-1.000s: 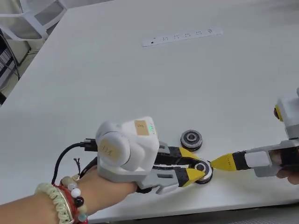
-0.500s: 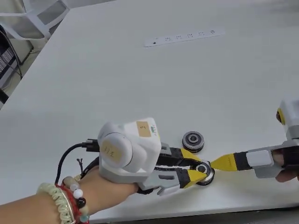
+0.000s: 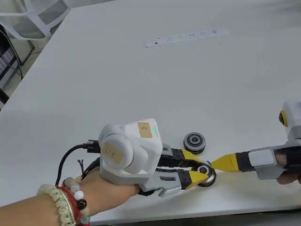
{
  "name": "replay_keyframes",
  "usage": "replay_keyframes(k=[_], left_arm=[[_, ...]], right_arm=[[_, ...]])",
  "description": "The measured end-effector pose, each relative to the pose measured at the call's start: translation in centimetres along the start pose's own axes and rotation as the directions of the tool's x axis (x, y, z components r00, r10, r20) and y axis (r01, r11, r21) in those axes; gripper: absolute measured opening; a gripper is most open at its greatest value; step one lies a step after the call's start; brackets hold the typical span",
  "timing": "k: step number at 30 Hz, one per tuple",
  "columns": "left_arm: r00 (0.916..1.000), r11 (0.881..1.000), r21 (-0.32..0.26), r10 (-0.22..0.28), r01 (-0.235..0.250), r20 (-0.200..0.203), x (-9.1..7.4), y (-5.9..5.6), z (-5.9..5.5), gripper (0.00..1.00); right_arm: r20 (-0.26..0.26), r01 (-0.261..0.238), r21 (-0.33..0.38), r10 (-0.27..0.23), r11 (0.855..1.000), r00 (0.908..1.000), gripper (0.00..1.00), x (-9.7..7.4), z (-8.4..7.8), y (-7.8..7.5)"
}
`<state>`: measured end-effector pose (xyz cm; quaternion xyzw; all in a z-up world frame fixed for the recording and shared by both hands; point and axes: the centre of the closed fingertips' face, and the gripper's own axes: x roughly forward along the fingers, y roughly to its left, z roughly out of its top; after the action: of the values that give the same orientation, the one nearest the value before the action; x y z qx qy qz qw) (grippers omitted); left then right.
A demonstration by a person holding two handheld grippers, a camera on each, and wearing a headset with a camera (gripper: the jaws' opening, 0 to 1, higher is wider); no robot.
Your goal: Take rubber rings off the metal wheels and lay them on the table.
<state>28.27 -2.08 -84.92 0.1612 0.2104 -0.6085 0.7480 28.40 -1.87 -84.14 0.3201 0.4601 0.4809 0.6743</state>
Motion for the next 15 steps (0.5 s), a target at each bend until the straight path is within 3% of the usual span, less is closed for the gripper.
replay_keyframes(k=[15], left_arm=[[1.0, 1.0, 0.002, -0.001, 0.001, 0.002, 0.17, 0.01, 0.07, 0.14]], right_arm=[[0.01, -0.071, 0.017, 0.07, 0.997, 0.9975, 0.0, 0.08, -0.08, 1.03]])
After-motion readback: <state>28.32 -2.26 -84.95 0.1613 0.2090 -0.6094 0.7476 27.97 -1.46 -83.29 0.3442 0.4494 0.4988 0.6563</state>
